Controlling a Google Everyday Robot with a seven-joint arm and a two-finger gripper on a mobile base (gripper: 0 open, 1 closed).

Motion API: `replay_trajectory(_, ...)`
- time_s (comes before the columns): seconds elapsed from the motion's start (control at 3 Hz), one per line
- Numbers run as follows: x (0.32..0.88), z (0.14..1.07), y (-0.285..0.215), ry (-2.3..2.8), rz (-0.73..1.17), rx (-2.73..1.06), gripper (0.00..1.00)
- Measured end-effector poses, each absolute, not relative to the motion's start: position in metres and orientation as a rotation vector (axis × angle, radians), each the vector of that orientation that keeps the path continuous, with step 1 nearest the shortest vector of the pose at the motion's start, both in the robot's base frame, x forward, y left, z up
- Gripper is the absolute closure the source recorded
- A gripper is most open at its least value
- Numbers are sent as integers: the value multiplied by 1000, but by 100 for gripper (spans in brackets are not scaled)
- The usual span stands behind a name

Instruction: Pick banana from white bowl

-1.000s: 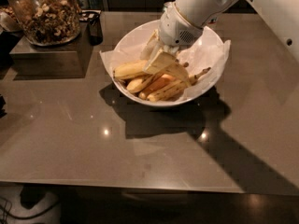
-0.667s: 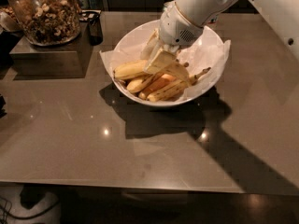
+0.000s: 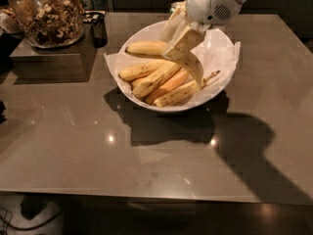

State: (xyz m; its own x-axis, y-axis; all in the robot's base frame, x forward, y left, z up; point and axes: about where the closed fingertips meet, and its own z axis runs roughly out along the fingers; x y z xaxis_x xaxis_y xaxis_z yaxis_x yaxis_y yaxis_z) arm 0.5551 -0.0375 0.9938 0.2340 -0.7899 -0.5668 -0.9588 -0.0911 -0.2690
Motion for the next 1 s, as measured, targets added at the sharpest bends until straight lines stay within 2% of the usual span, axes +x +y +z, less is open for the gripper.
replay_trajectory(1.0,499,1061,-89,1591,309,-1874,100)
